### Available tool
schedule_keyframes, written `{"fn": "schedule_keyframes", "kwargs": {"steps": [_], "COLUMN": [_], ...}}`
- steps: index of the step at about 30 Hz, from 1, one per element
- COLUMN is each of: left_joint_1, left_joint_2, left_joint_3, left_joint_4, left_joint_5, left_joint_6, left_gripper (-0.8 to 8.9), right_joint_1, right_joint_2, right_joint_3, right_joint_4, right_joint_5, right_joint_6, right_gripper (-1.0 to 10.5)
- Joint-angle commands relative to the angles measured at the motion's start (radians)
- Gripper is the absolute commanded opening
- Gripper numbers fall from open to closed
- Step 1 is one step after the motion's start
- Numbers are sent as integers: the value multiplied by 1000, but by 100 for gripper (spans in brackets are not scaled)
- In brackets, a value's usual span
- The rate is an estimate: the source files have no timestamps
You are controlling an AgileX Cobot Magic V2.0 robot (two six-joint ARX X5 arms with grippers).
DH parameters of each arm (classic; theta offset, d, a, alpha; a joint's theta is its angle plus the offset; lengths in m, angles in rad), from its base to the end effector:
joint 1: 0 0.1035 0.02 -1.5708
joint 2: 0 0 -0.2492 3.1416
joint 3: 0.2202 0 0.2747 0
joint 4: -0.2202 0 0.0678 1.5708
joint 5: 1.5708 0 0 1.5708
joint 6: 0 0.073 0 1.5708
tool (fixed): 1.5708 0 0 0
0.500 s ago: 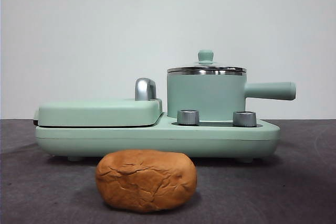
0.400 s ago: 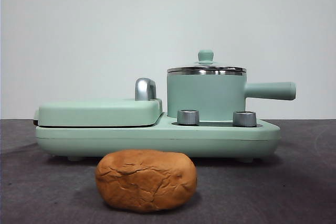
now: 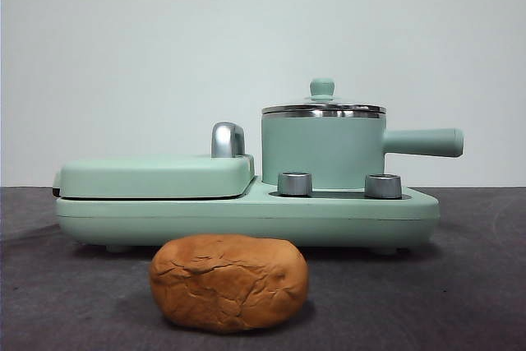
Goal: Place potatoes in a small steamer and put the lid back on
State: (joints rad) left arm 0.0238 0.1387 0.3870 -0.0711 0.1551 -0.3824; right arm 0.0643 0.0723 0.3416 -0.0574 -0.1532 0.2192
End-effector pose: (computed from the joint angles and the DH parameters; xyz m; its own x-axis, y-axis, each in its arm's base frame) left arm 0.1563 -0.0076 0.2867 0.9759 -0.1313 0.1742 0.1850 0.9213 -0.3420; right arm 0.1497 0.0208 0.2801 0.9544 0.2144 0.2079 -0.2529 0.9503 0.1813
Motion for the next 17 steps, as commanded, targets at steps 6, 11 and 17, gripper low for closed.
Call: {"fn": "schedule_keyframes", "kwargs": {"steps": [6, 11, 17], "left_joint_1": [0, -10, -68], "left_joint_2": [244, 392, 519], "left_joint_3": [313, 443, 520], "left_joint_4": [-290, -410, -476], "left_joint_5": [0, 8, 121], "left_joint_6": [41, 153, 386], "left_gripper": [10, 9, 9], "right_joint_1": [1, 1, 14], "right_joint_2": [206, 369, 555], "right_joint_3": [273, 395, 485], "right_joint_4": [-277, -410, -559], "right_joint_5": [-8, -66, -153], "right_joint_6": [7, -87, -313], "right_gripper": [13, 13, 13]}}
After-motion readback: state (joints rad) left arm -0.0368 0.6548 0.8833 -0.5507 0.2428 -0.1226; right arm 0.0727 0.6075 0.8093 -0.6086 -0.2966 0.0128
